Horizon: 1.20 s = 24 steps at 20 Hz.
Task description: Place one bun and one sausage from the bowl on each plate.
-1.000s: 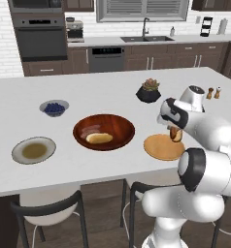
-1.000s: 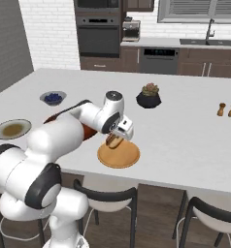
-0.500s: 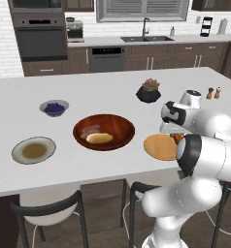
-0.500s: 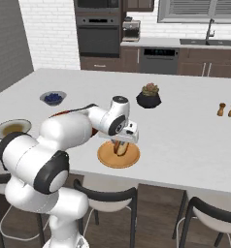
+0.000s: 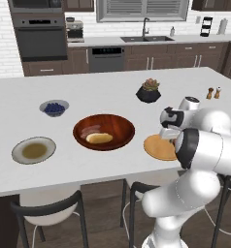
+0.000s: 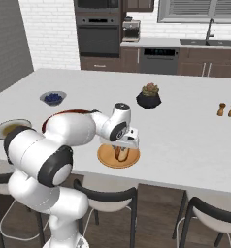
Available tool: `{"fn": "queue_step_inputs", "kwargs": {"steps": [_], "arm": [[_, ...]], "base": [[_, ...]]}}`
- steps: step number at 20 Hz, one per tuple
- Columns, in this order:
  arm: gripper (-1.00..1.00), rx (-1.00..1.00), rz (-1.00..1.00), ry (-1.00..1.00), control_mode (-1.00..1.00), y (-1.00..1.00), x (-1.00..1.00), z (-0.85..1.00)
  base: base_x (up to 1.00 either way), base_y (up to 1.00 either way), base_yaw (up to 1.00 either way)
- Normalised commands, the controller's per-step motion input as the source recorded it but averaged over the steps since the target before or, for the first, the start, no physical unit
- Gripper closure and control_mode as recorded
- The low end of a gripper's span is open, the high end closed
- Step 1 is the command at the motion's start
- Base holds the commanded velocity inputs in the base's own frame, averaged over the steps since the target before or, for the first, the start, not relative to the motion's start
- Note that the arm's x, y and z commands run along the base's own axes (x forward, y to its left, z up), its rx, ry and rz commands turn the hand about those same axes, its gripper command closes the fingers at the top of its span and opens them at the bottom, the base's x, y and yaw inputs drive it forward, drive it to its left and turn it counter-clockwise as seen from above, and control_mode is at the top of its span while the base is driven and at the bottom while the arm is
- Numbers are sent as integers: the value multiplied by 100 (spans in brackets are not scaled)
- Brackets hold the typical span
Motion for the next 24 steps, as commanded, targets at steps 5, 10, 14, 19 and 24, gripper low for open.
{"fn": "queue_step_inputs", "kwargs": {"steps": [5, 10, 14, 19, 24], "arm": [[100, 0, 1, 0, -100, -2, 0, -18], [100, 0, 2, 0, -100, -2, 0, -15], [100, 0, 1, 0, -100, 0, 4, -15], [100, 0, 0, 0, -100, -3, 7, -2], [100, 0, 0, 0, -100, -7, 12, 0]], "base": [[0, 0, 0], [0, 0, 0], [0, 0, 0], [0, 0, 0], [0, 0, 0]]}}
